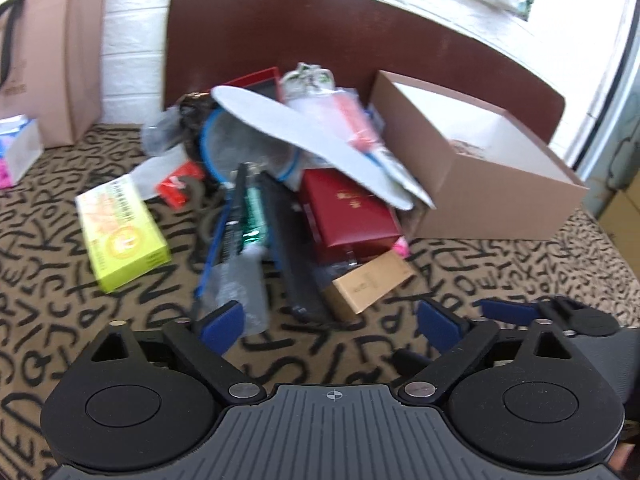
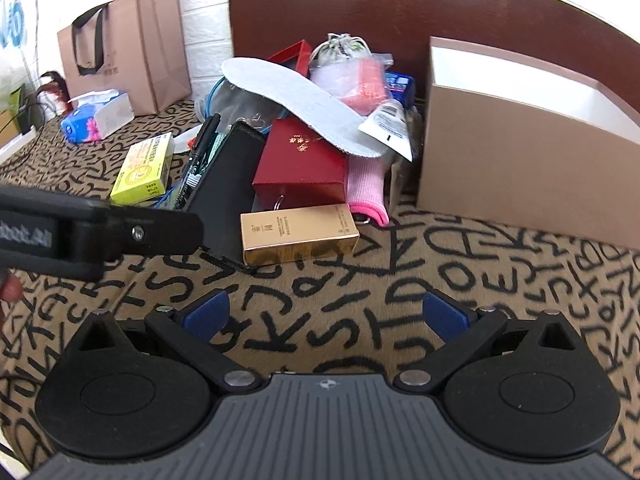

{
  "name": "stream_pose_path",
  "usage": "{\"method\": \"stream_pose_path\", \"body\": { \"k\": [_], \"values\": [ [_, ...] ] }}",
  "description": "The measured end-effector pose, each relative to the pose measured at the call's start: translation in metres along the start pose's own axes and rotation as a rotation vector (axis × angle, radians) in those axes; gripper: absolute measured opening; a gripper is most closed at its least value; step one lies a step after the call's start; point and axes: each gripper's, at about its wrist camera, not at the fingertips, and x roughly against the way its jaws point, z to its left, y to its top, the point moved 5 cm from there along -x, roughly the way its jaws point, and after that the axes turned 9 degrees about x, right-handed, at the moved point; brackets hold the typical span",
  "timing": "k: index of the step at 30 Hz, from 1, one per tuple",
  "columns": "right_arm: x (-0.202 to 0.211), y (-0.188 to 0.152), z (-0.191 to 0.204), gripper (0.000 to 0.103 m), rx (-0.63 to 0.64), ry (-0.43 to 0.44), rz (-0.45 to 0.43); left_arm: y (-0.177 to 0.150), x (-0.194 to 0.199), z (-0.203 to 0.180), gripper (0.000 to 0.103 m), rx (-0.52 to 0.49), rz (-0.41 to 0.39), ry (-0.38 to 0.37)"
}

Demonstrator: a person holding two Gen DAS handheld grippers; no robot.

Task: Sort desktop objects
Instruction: 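Reach the left gripper to the small gold box and grasp it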

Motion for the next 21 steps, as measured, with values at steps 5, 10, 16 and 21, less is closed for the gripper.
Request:
{"method": "stream_pose_path", "body": {
  "k": [5,10,16,21],
  "values": [
    [-0.011,0.002,-0.009,0.095,0.010,0.032,-0.011,0.007,-0.016,-0.013,0.088,-0.013,0.024,-0.041],
    [-0.021,0.007,-0.013,0.088,0.044,0.060,-0.031,0.011,-0.036,-0.017,0.078,-0.031,0.061,-0.050],
    [-0.034,0.009,-0.016,0.080,0.057,0.096,-0.023,0.010,-0.054,-0.017,0.073,-0.025,0.112,-0.058],
    [-0.043,0.011,-0.019,0.073,0.070,0.117,-0.023,0.010,-0.067,-0.011,0.071,-0.024,0.134,-0.052]
  ]
}}
